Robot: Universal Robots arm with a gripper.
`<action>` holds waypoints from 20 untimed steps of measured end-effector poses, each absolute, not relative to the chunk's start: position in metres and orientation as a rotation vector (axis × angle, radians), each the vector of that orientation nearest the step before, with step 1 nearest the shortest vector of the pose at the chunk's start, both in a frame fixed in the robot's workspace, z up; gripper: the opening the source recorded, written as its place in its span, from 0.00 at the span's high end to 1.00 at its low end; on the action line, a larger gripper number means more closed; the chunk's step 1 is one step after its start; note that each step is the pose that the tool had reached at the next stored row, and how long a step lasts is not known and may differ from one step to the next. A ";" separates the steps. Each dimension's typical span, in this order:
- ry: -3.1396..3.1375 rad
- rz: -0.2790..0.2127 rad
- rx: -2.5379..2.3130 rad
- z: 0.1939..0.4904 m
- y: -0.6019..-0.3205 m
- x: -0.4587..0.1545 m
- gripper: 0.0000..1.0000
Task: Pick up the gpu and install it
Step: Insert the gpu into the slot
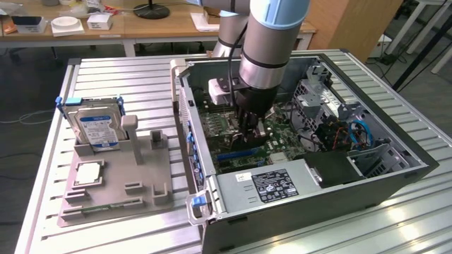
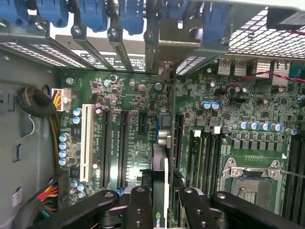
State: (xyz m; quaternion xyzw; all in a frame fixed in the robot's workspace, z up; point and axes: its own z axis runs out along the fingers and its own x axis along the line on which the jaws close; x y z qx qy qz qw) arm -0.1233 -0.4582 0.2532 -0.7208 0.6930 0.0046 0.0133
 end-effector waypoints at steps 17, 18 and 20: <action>2.163 0.012 -2.240 0.248 -0.462 -0.121 0.74; 2.163 0.012 -2.240 0.248 -0.462 -0.121 0.74; 2.163 0.012 -2.240 0.248 -0.462 -0.122 0.74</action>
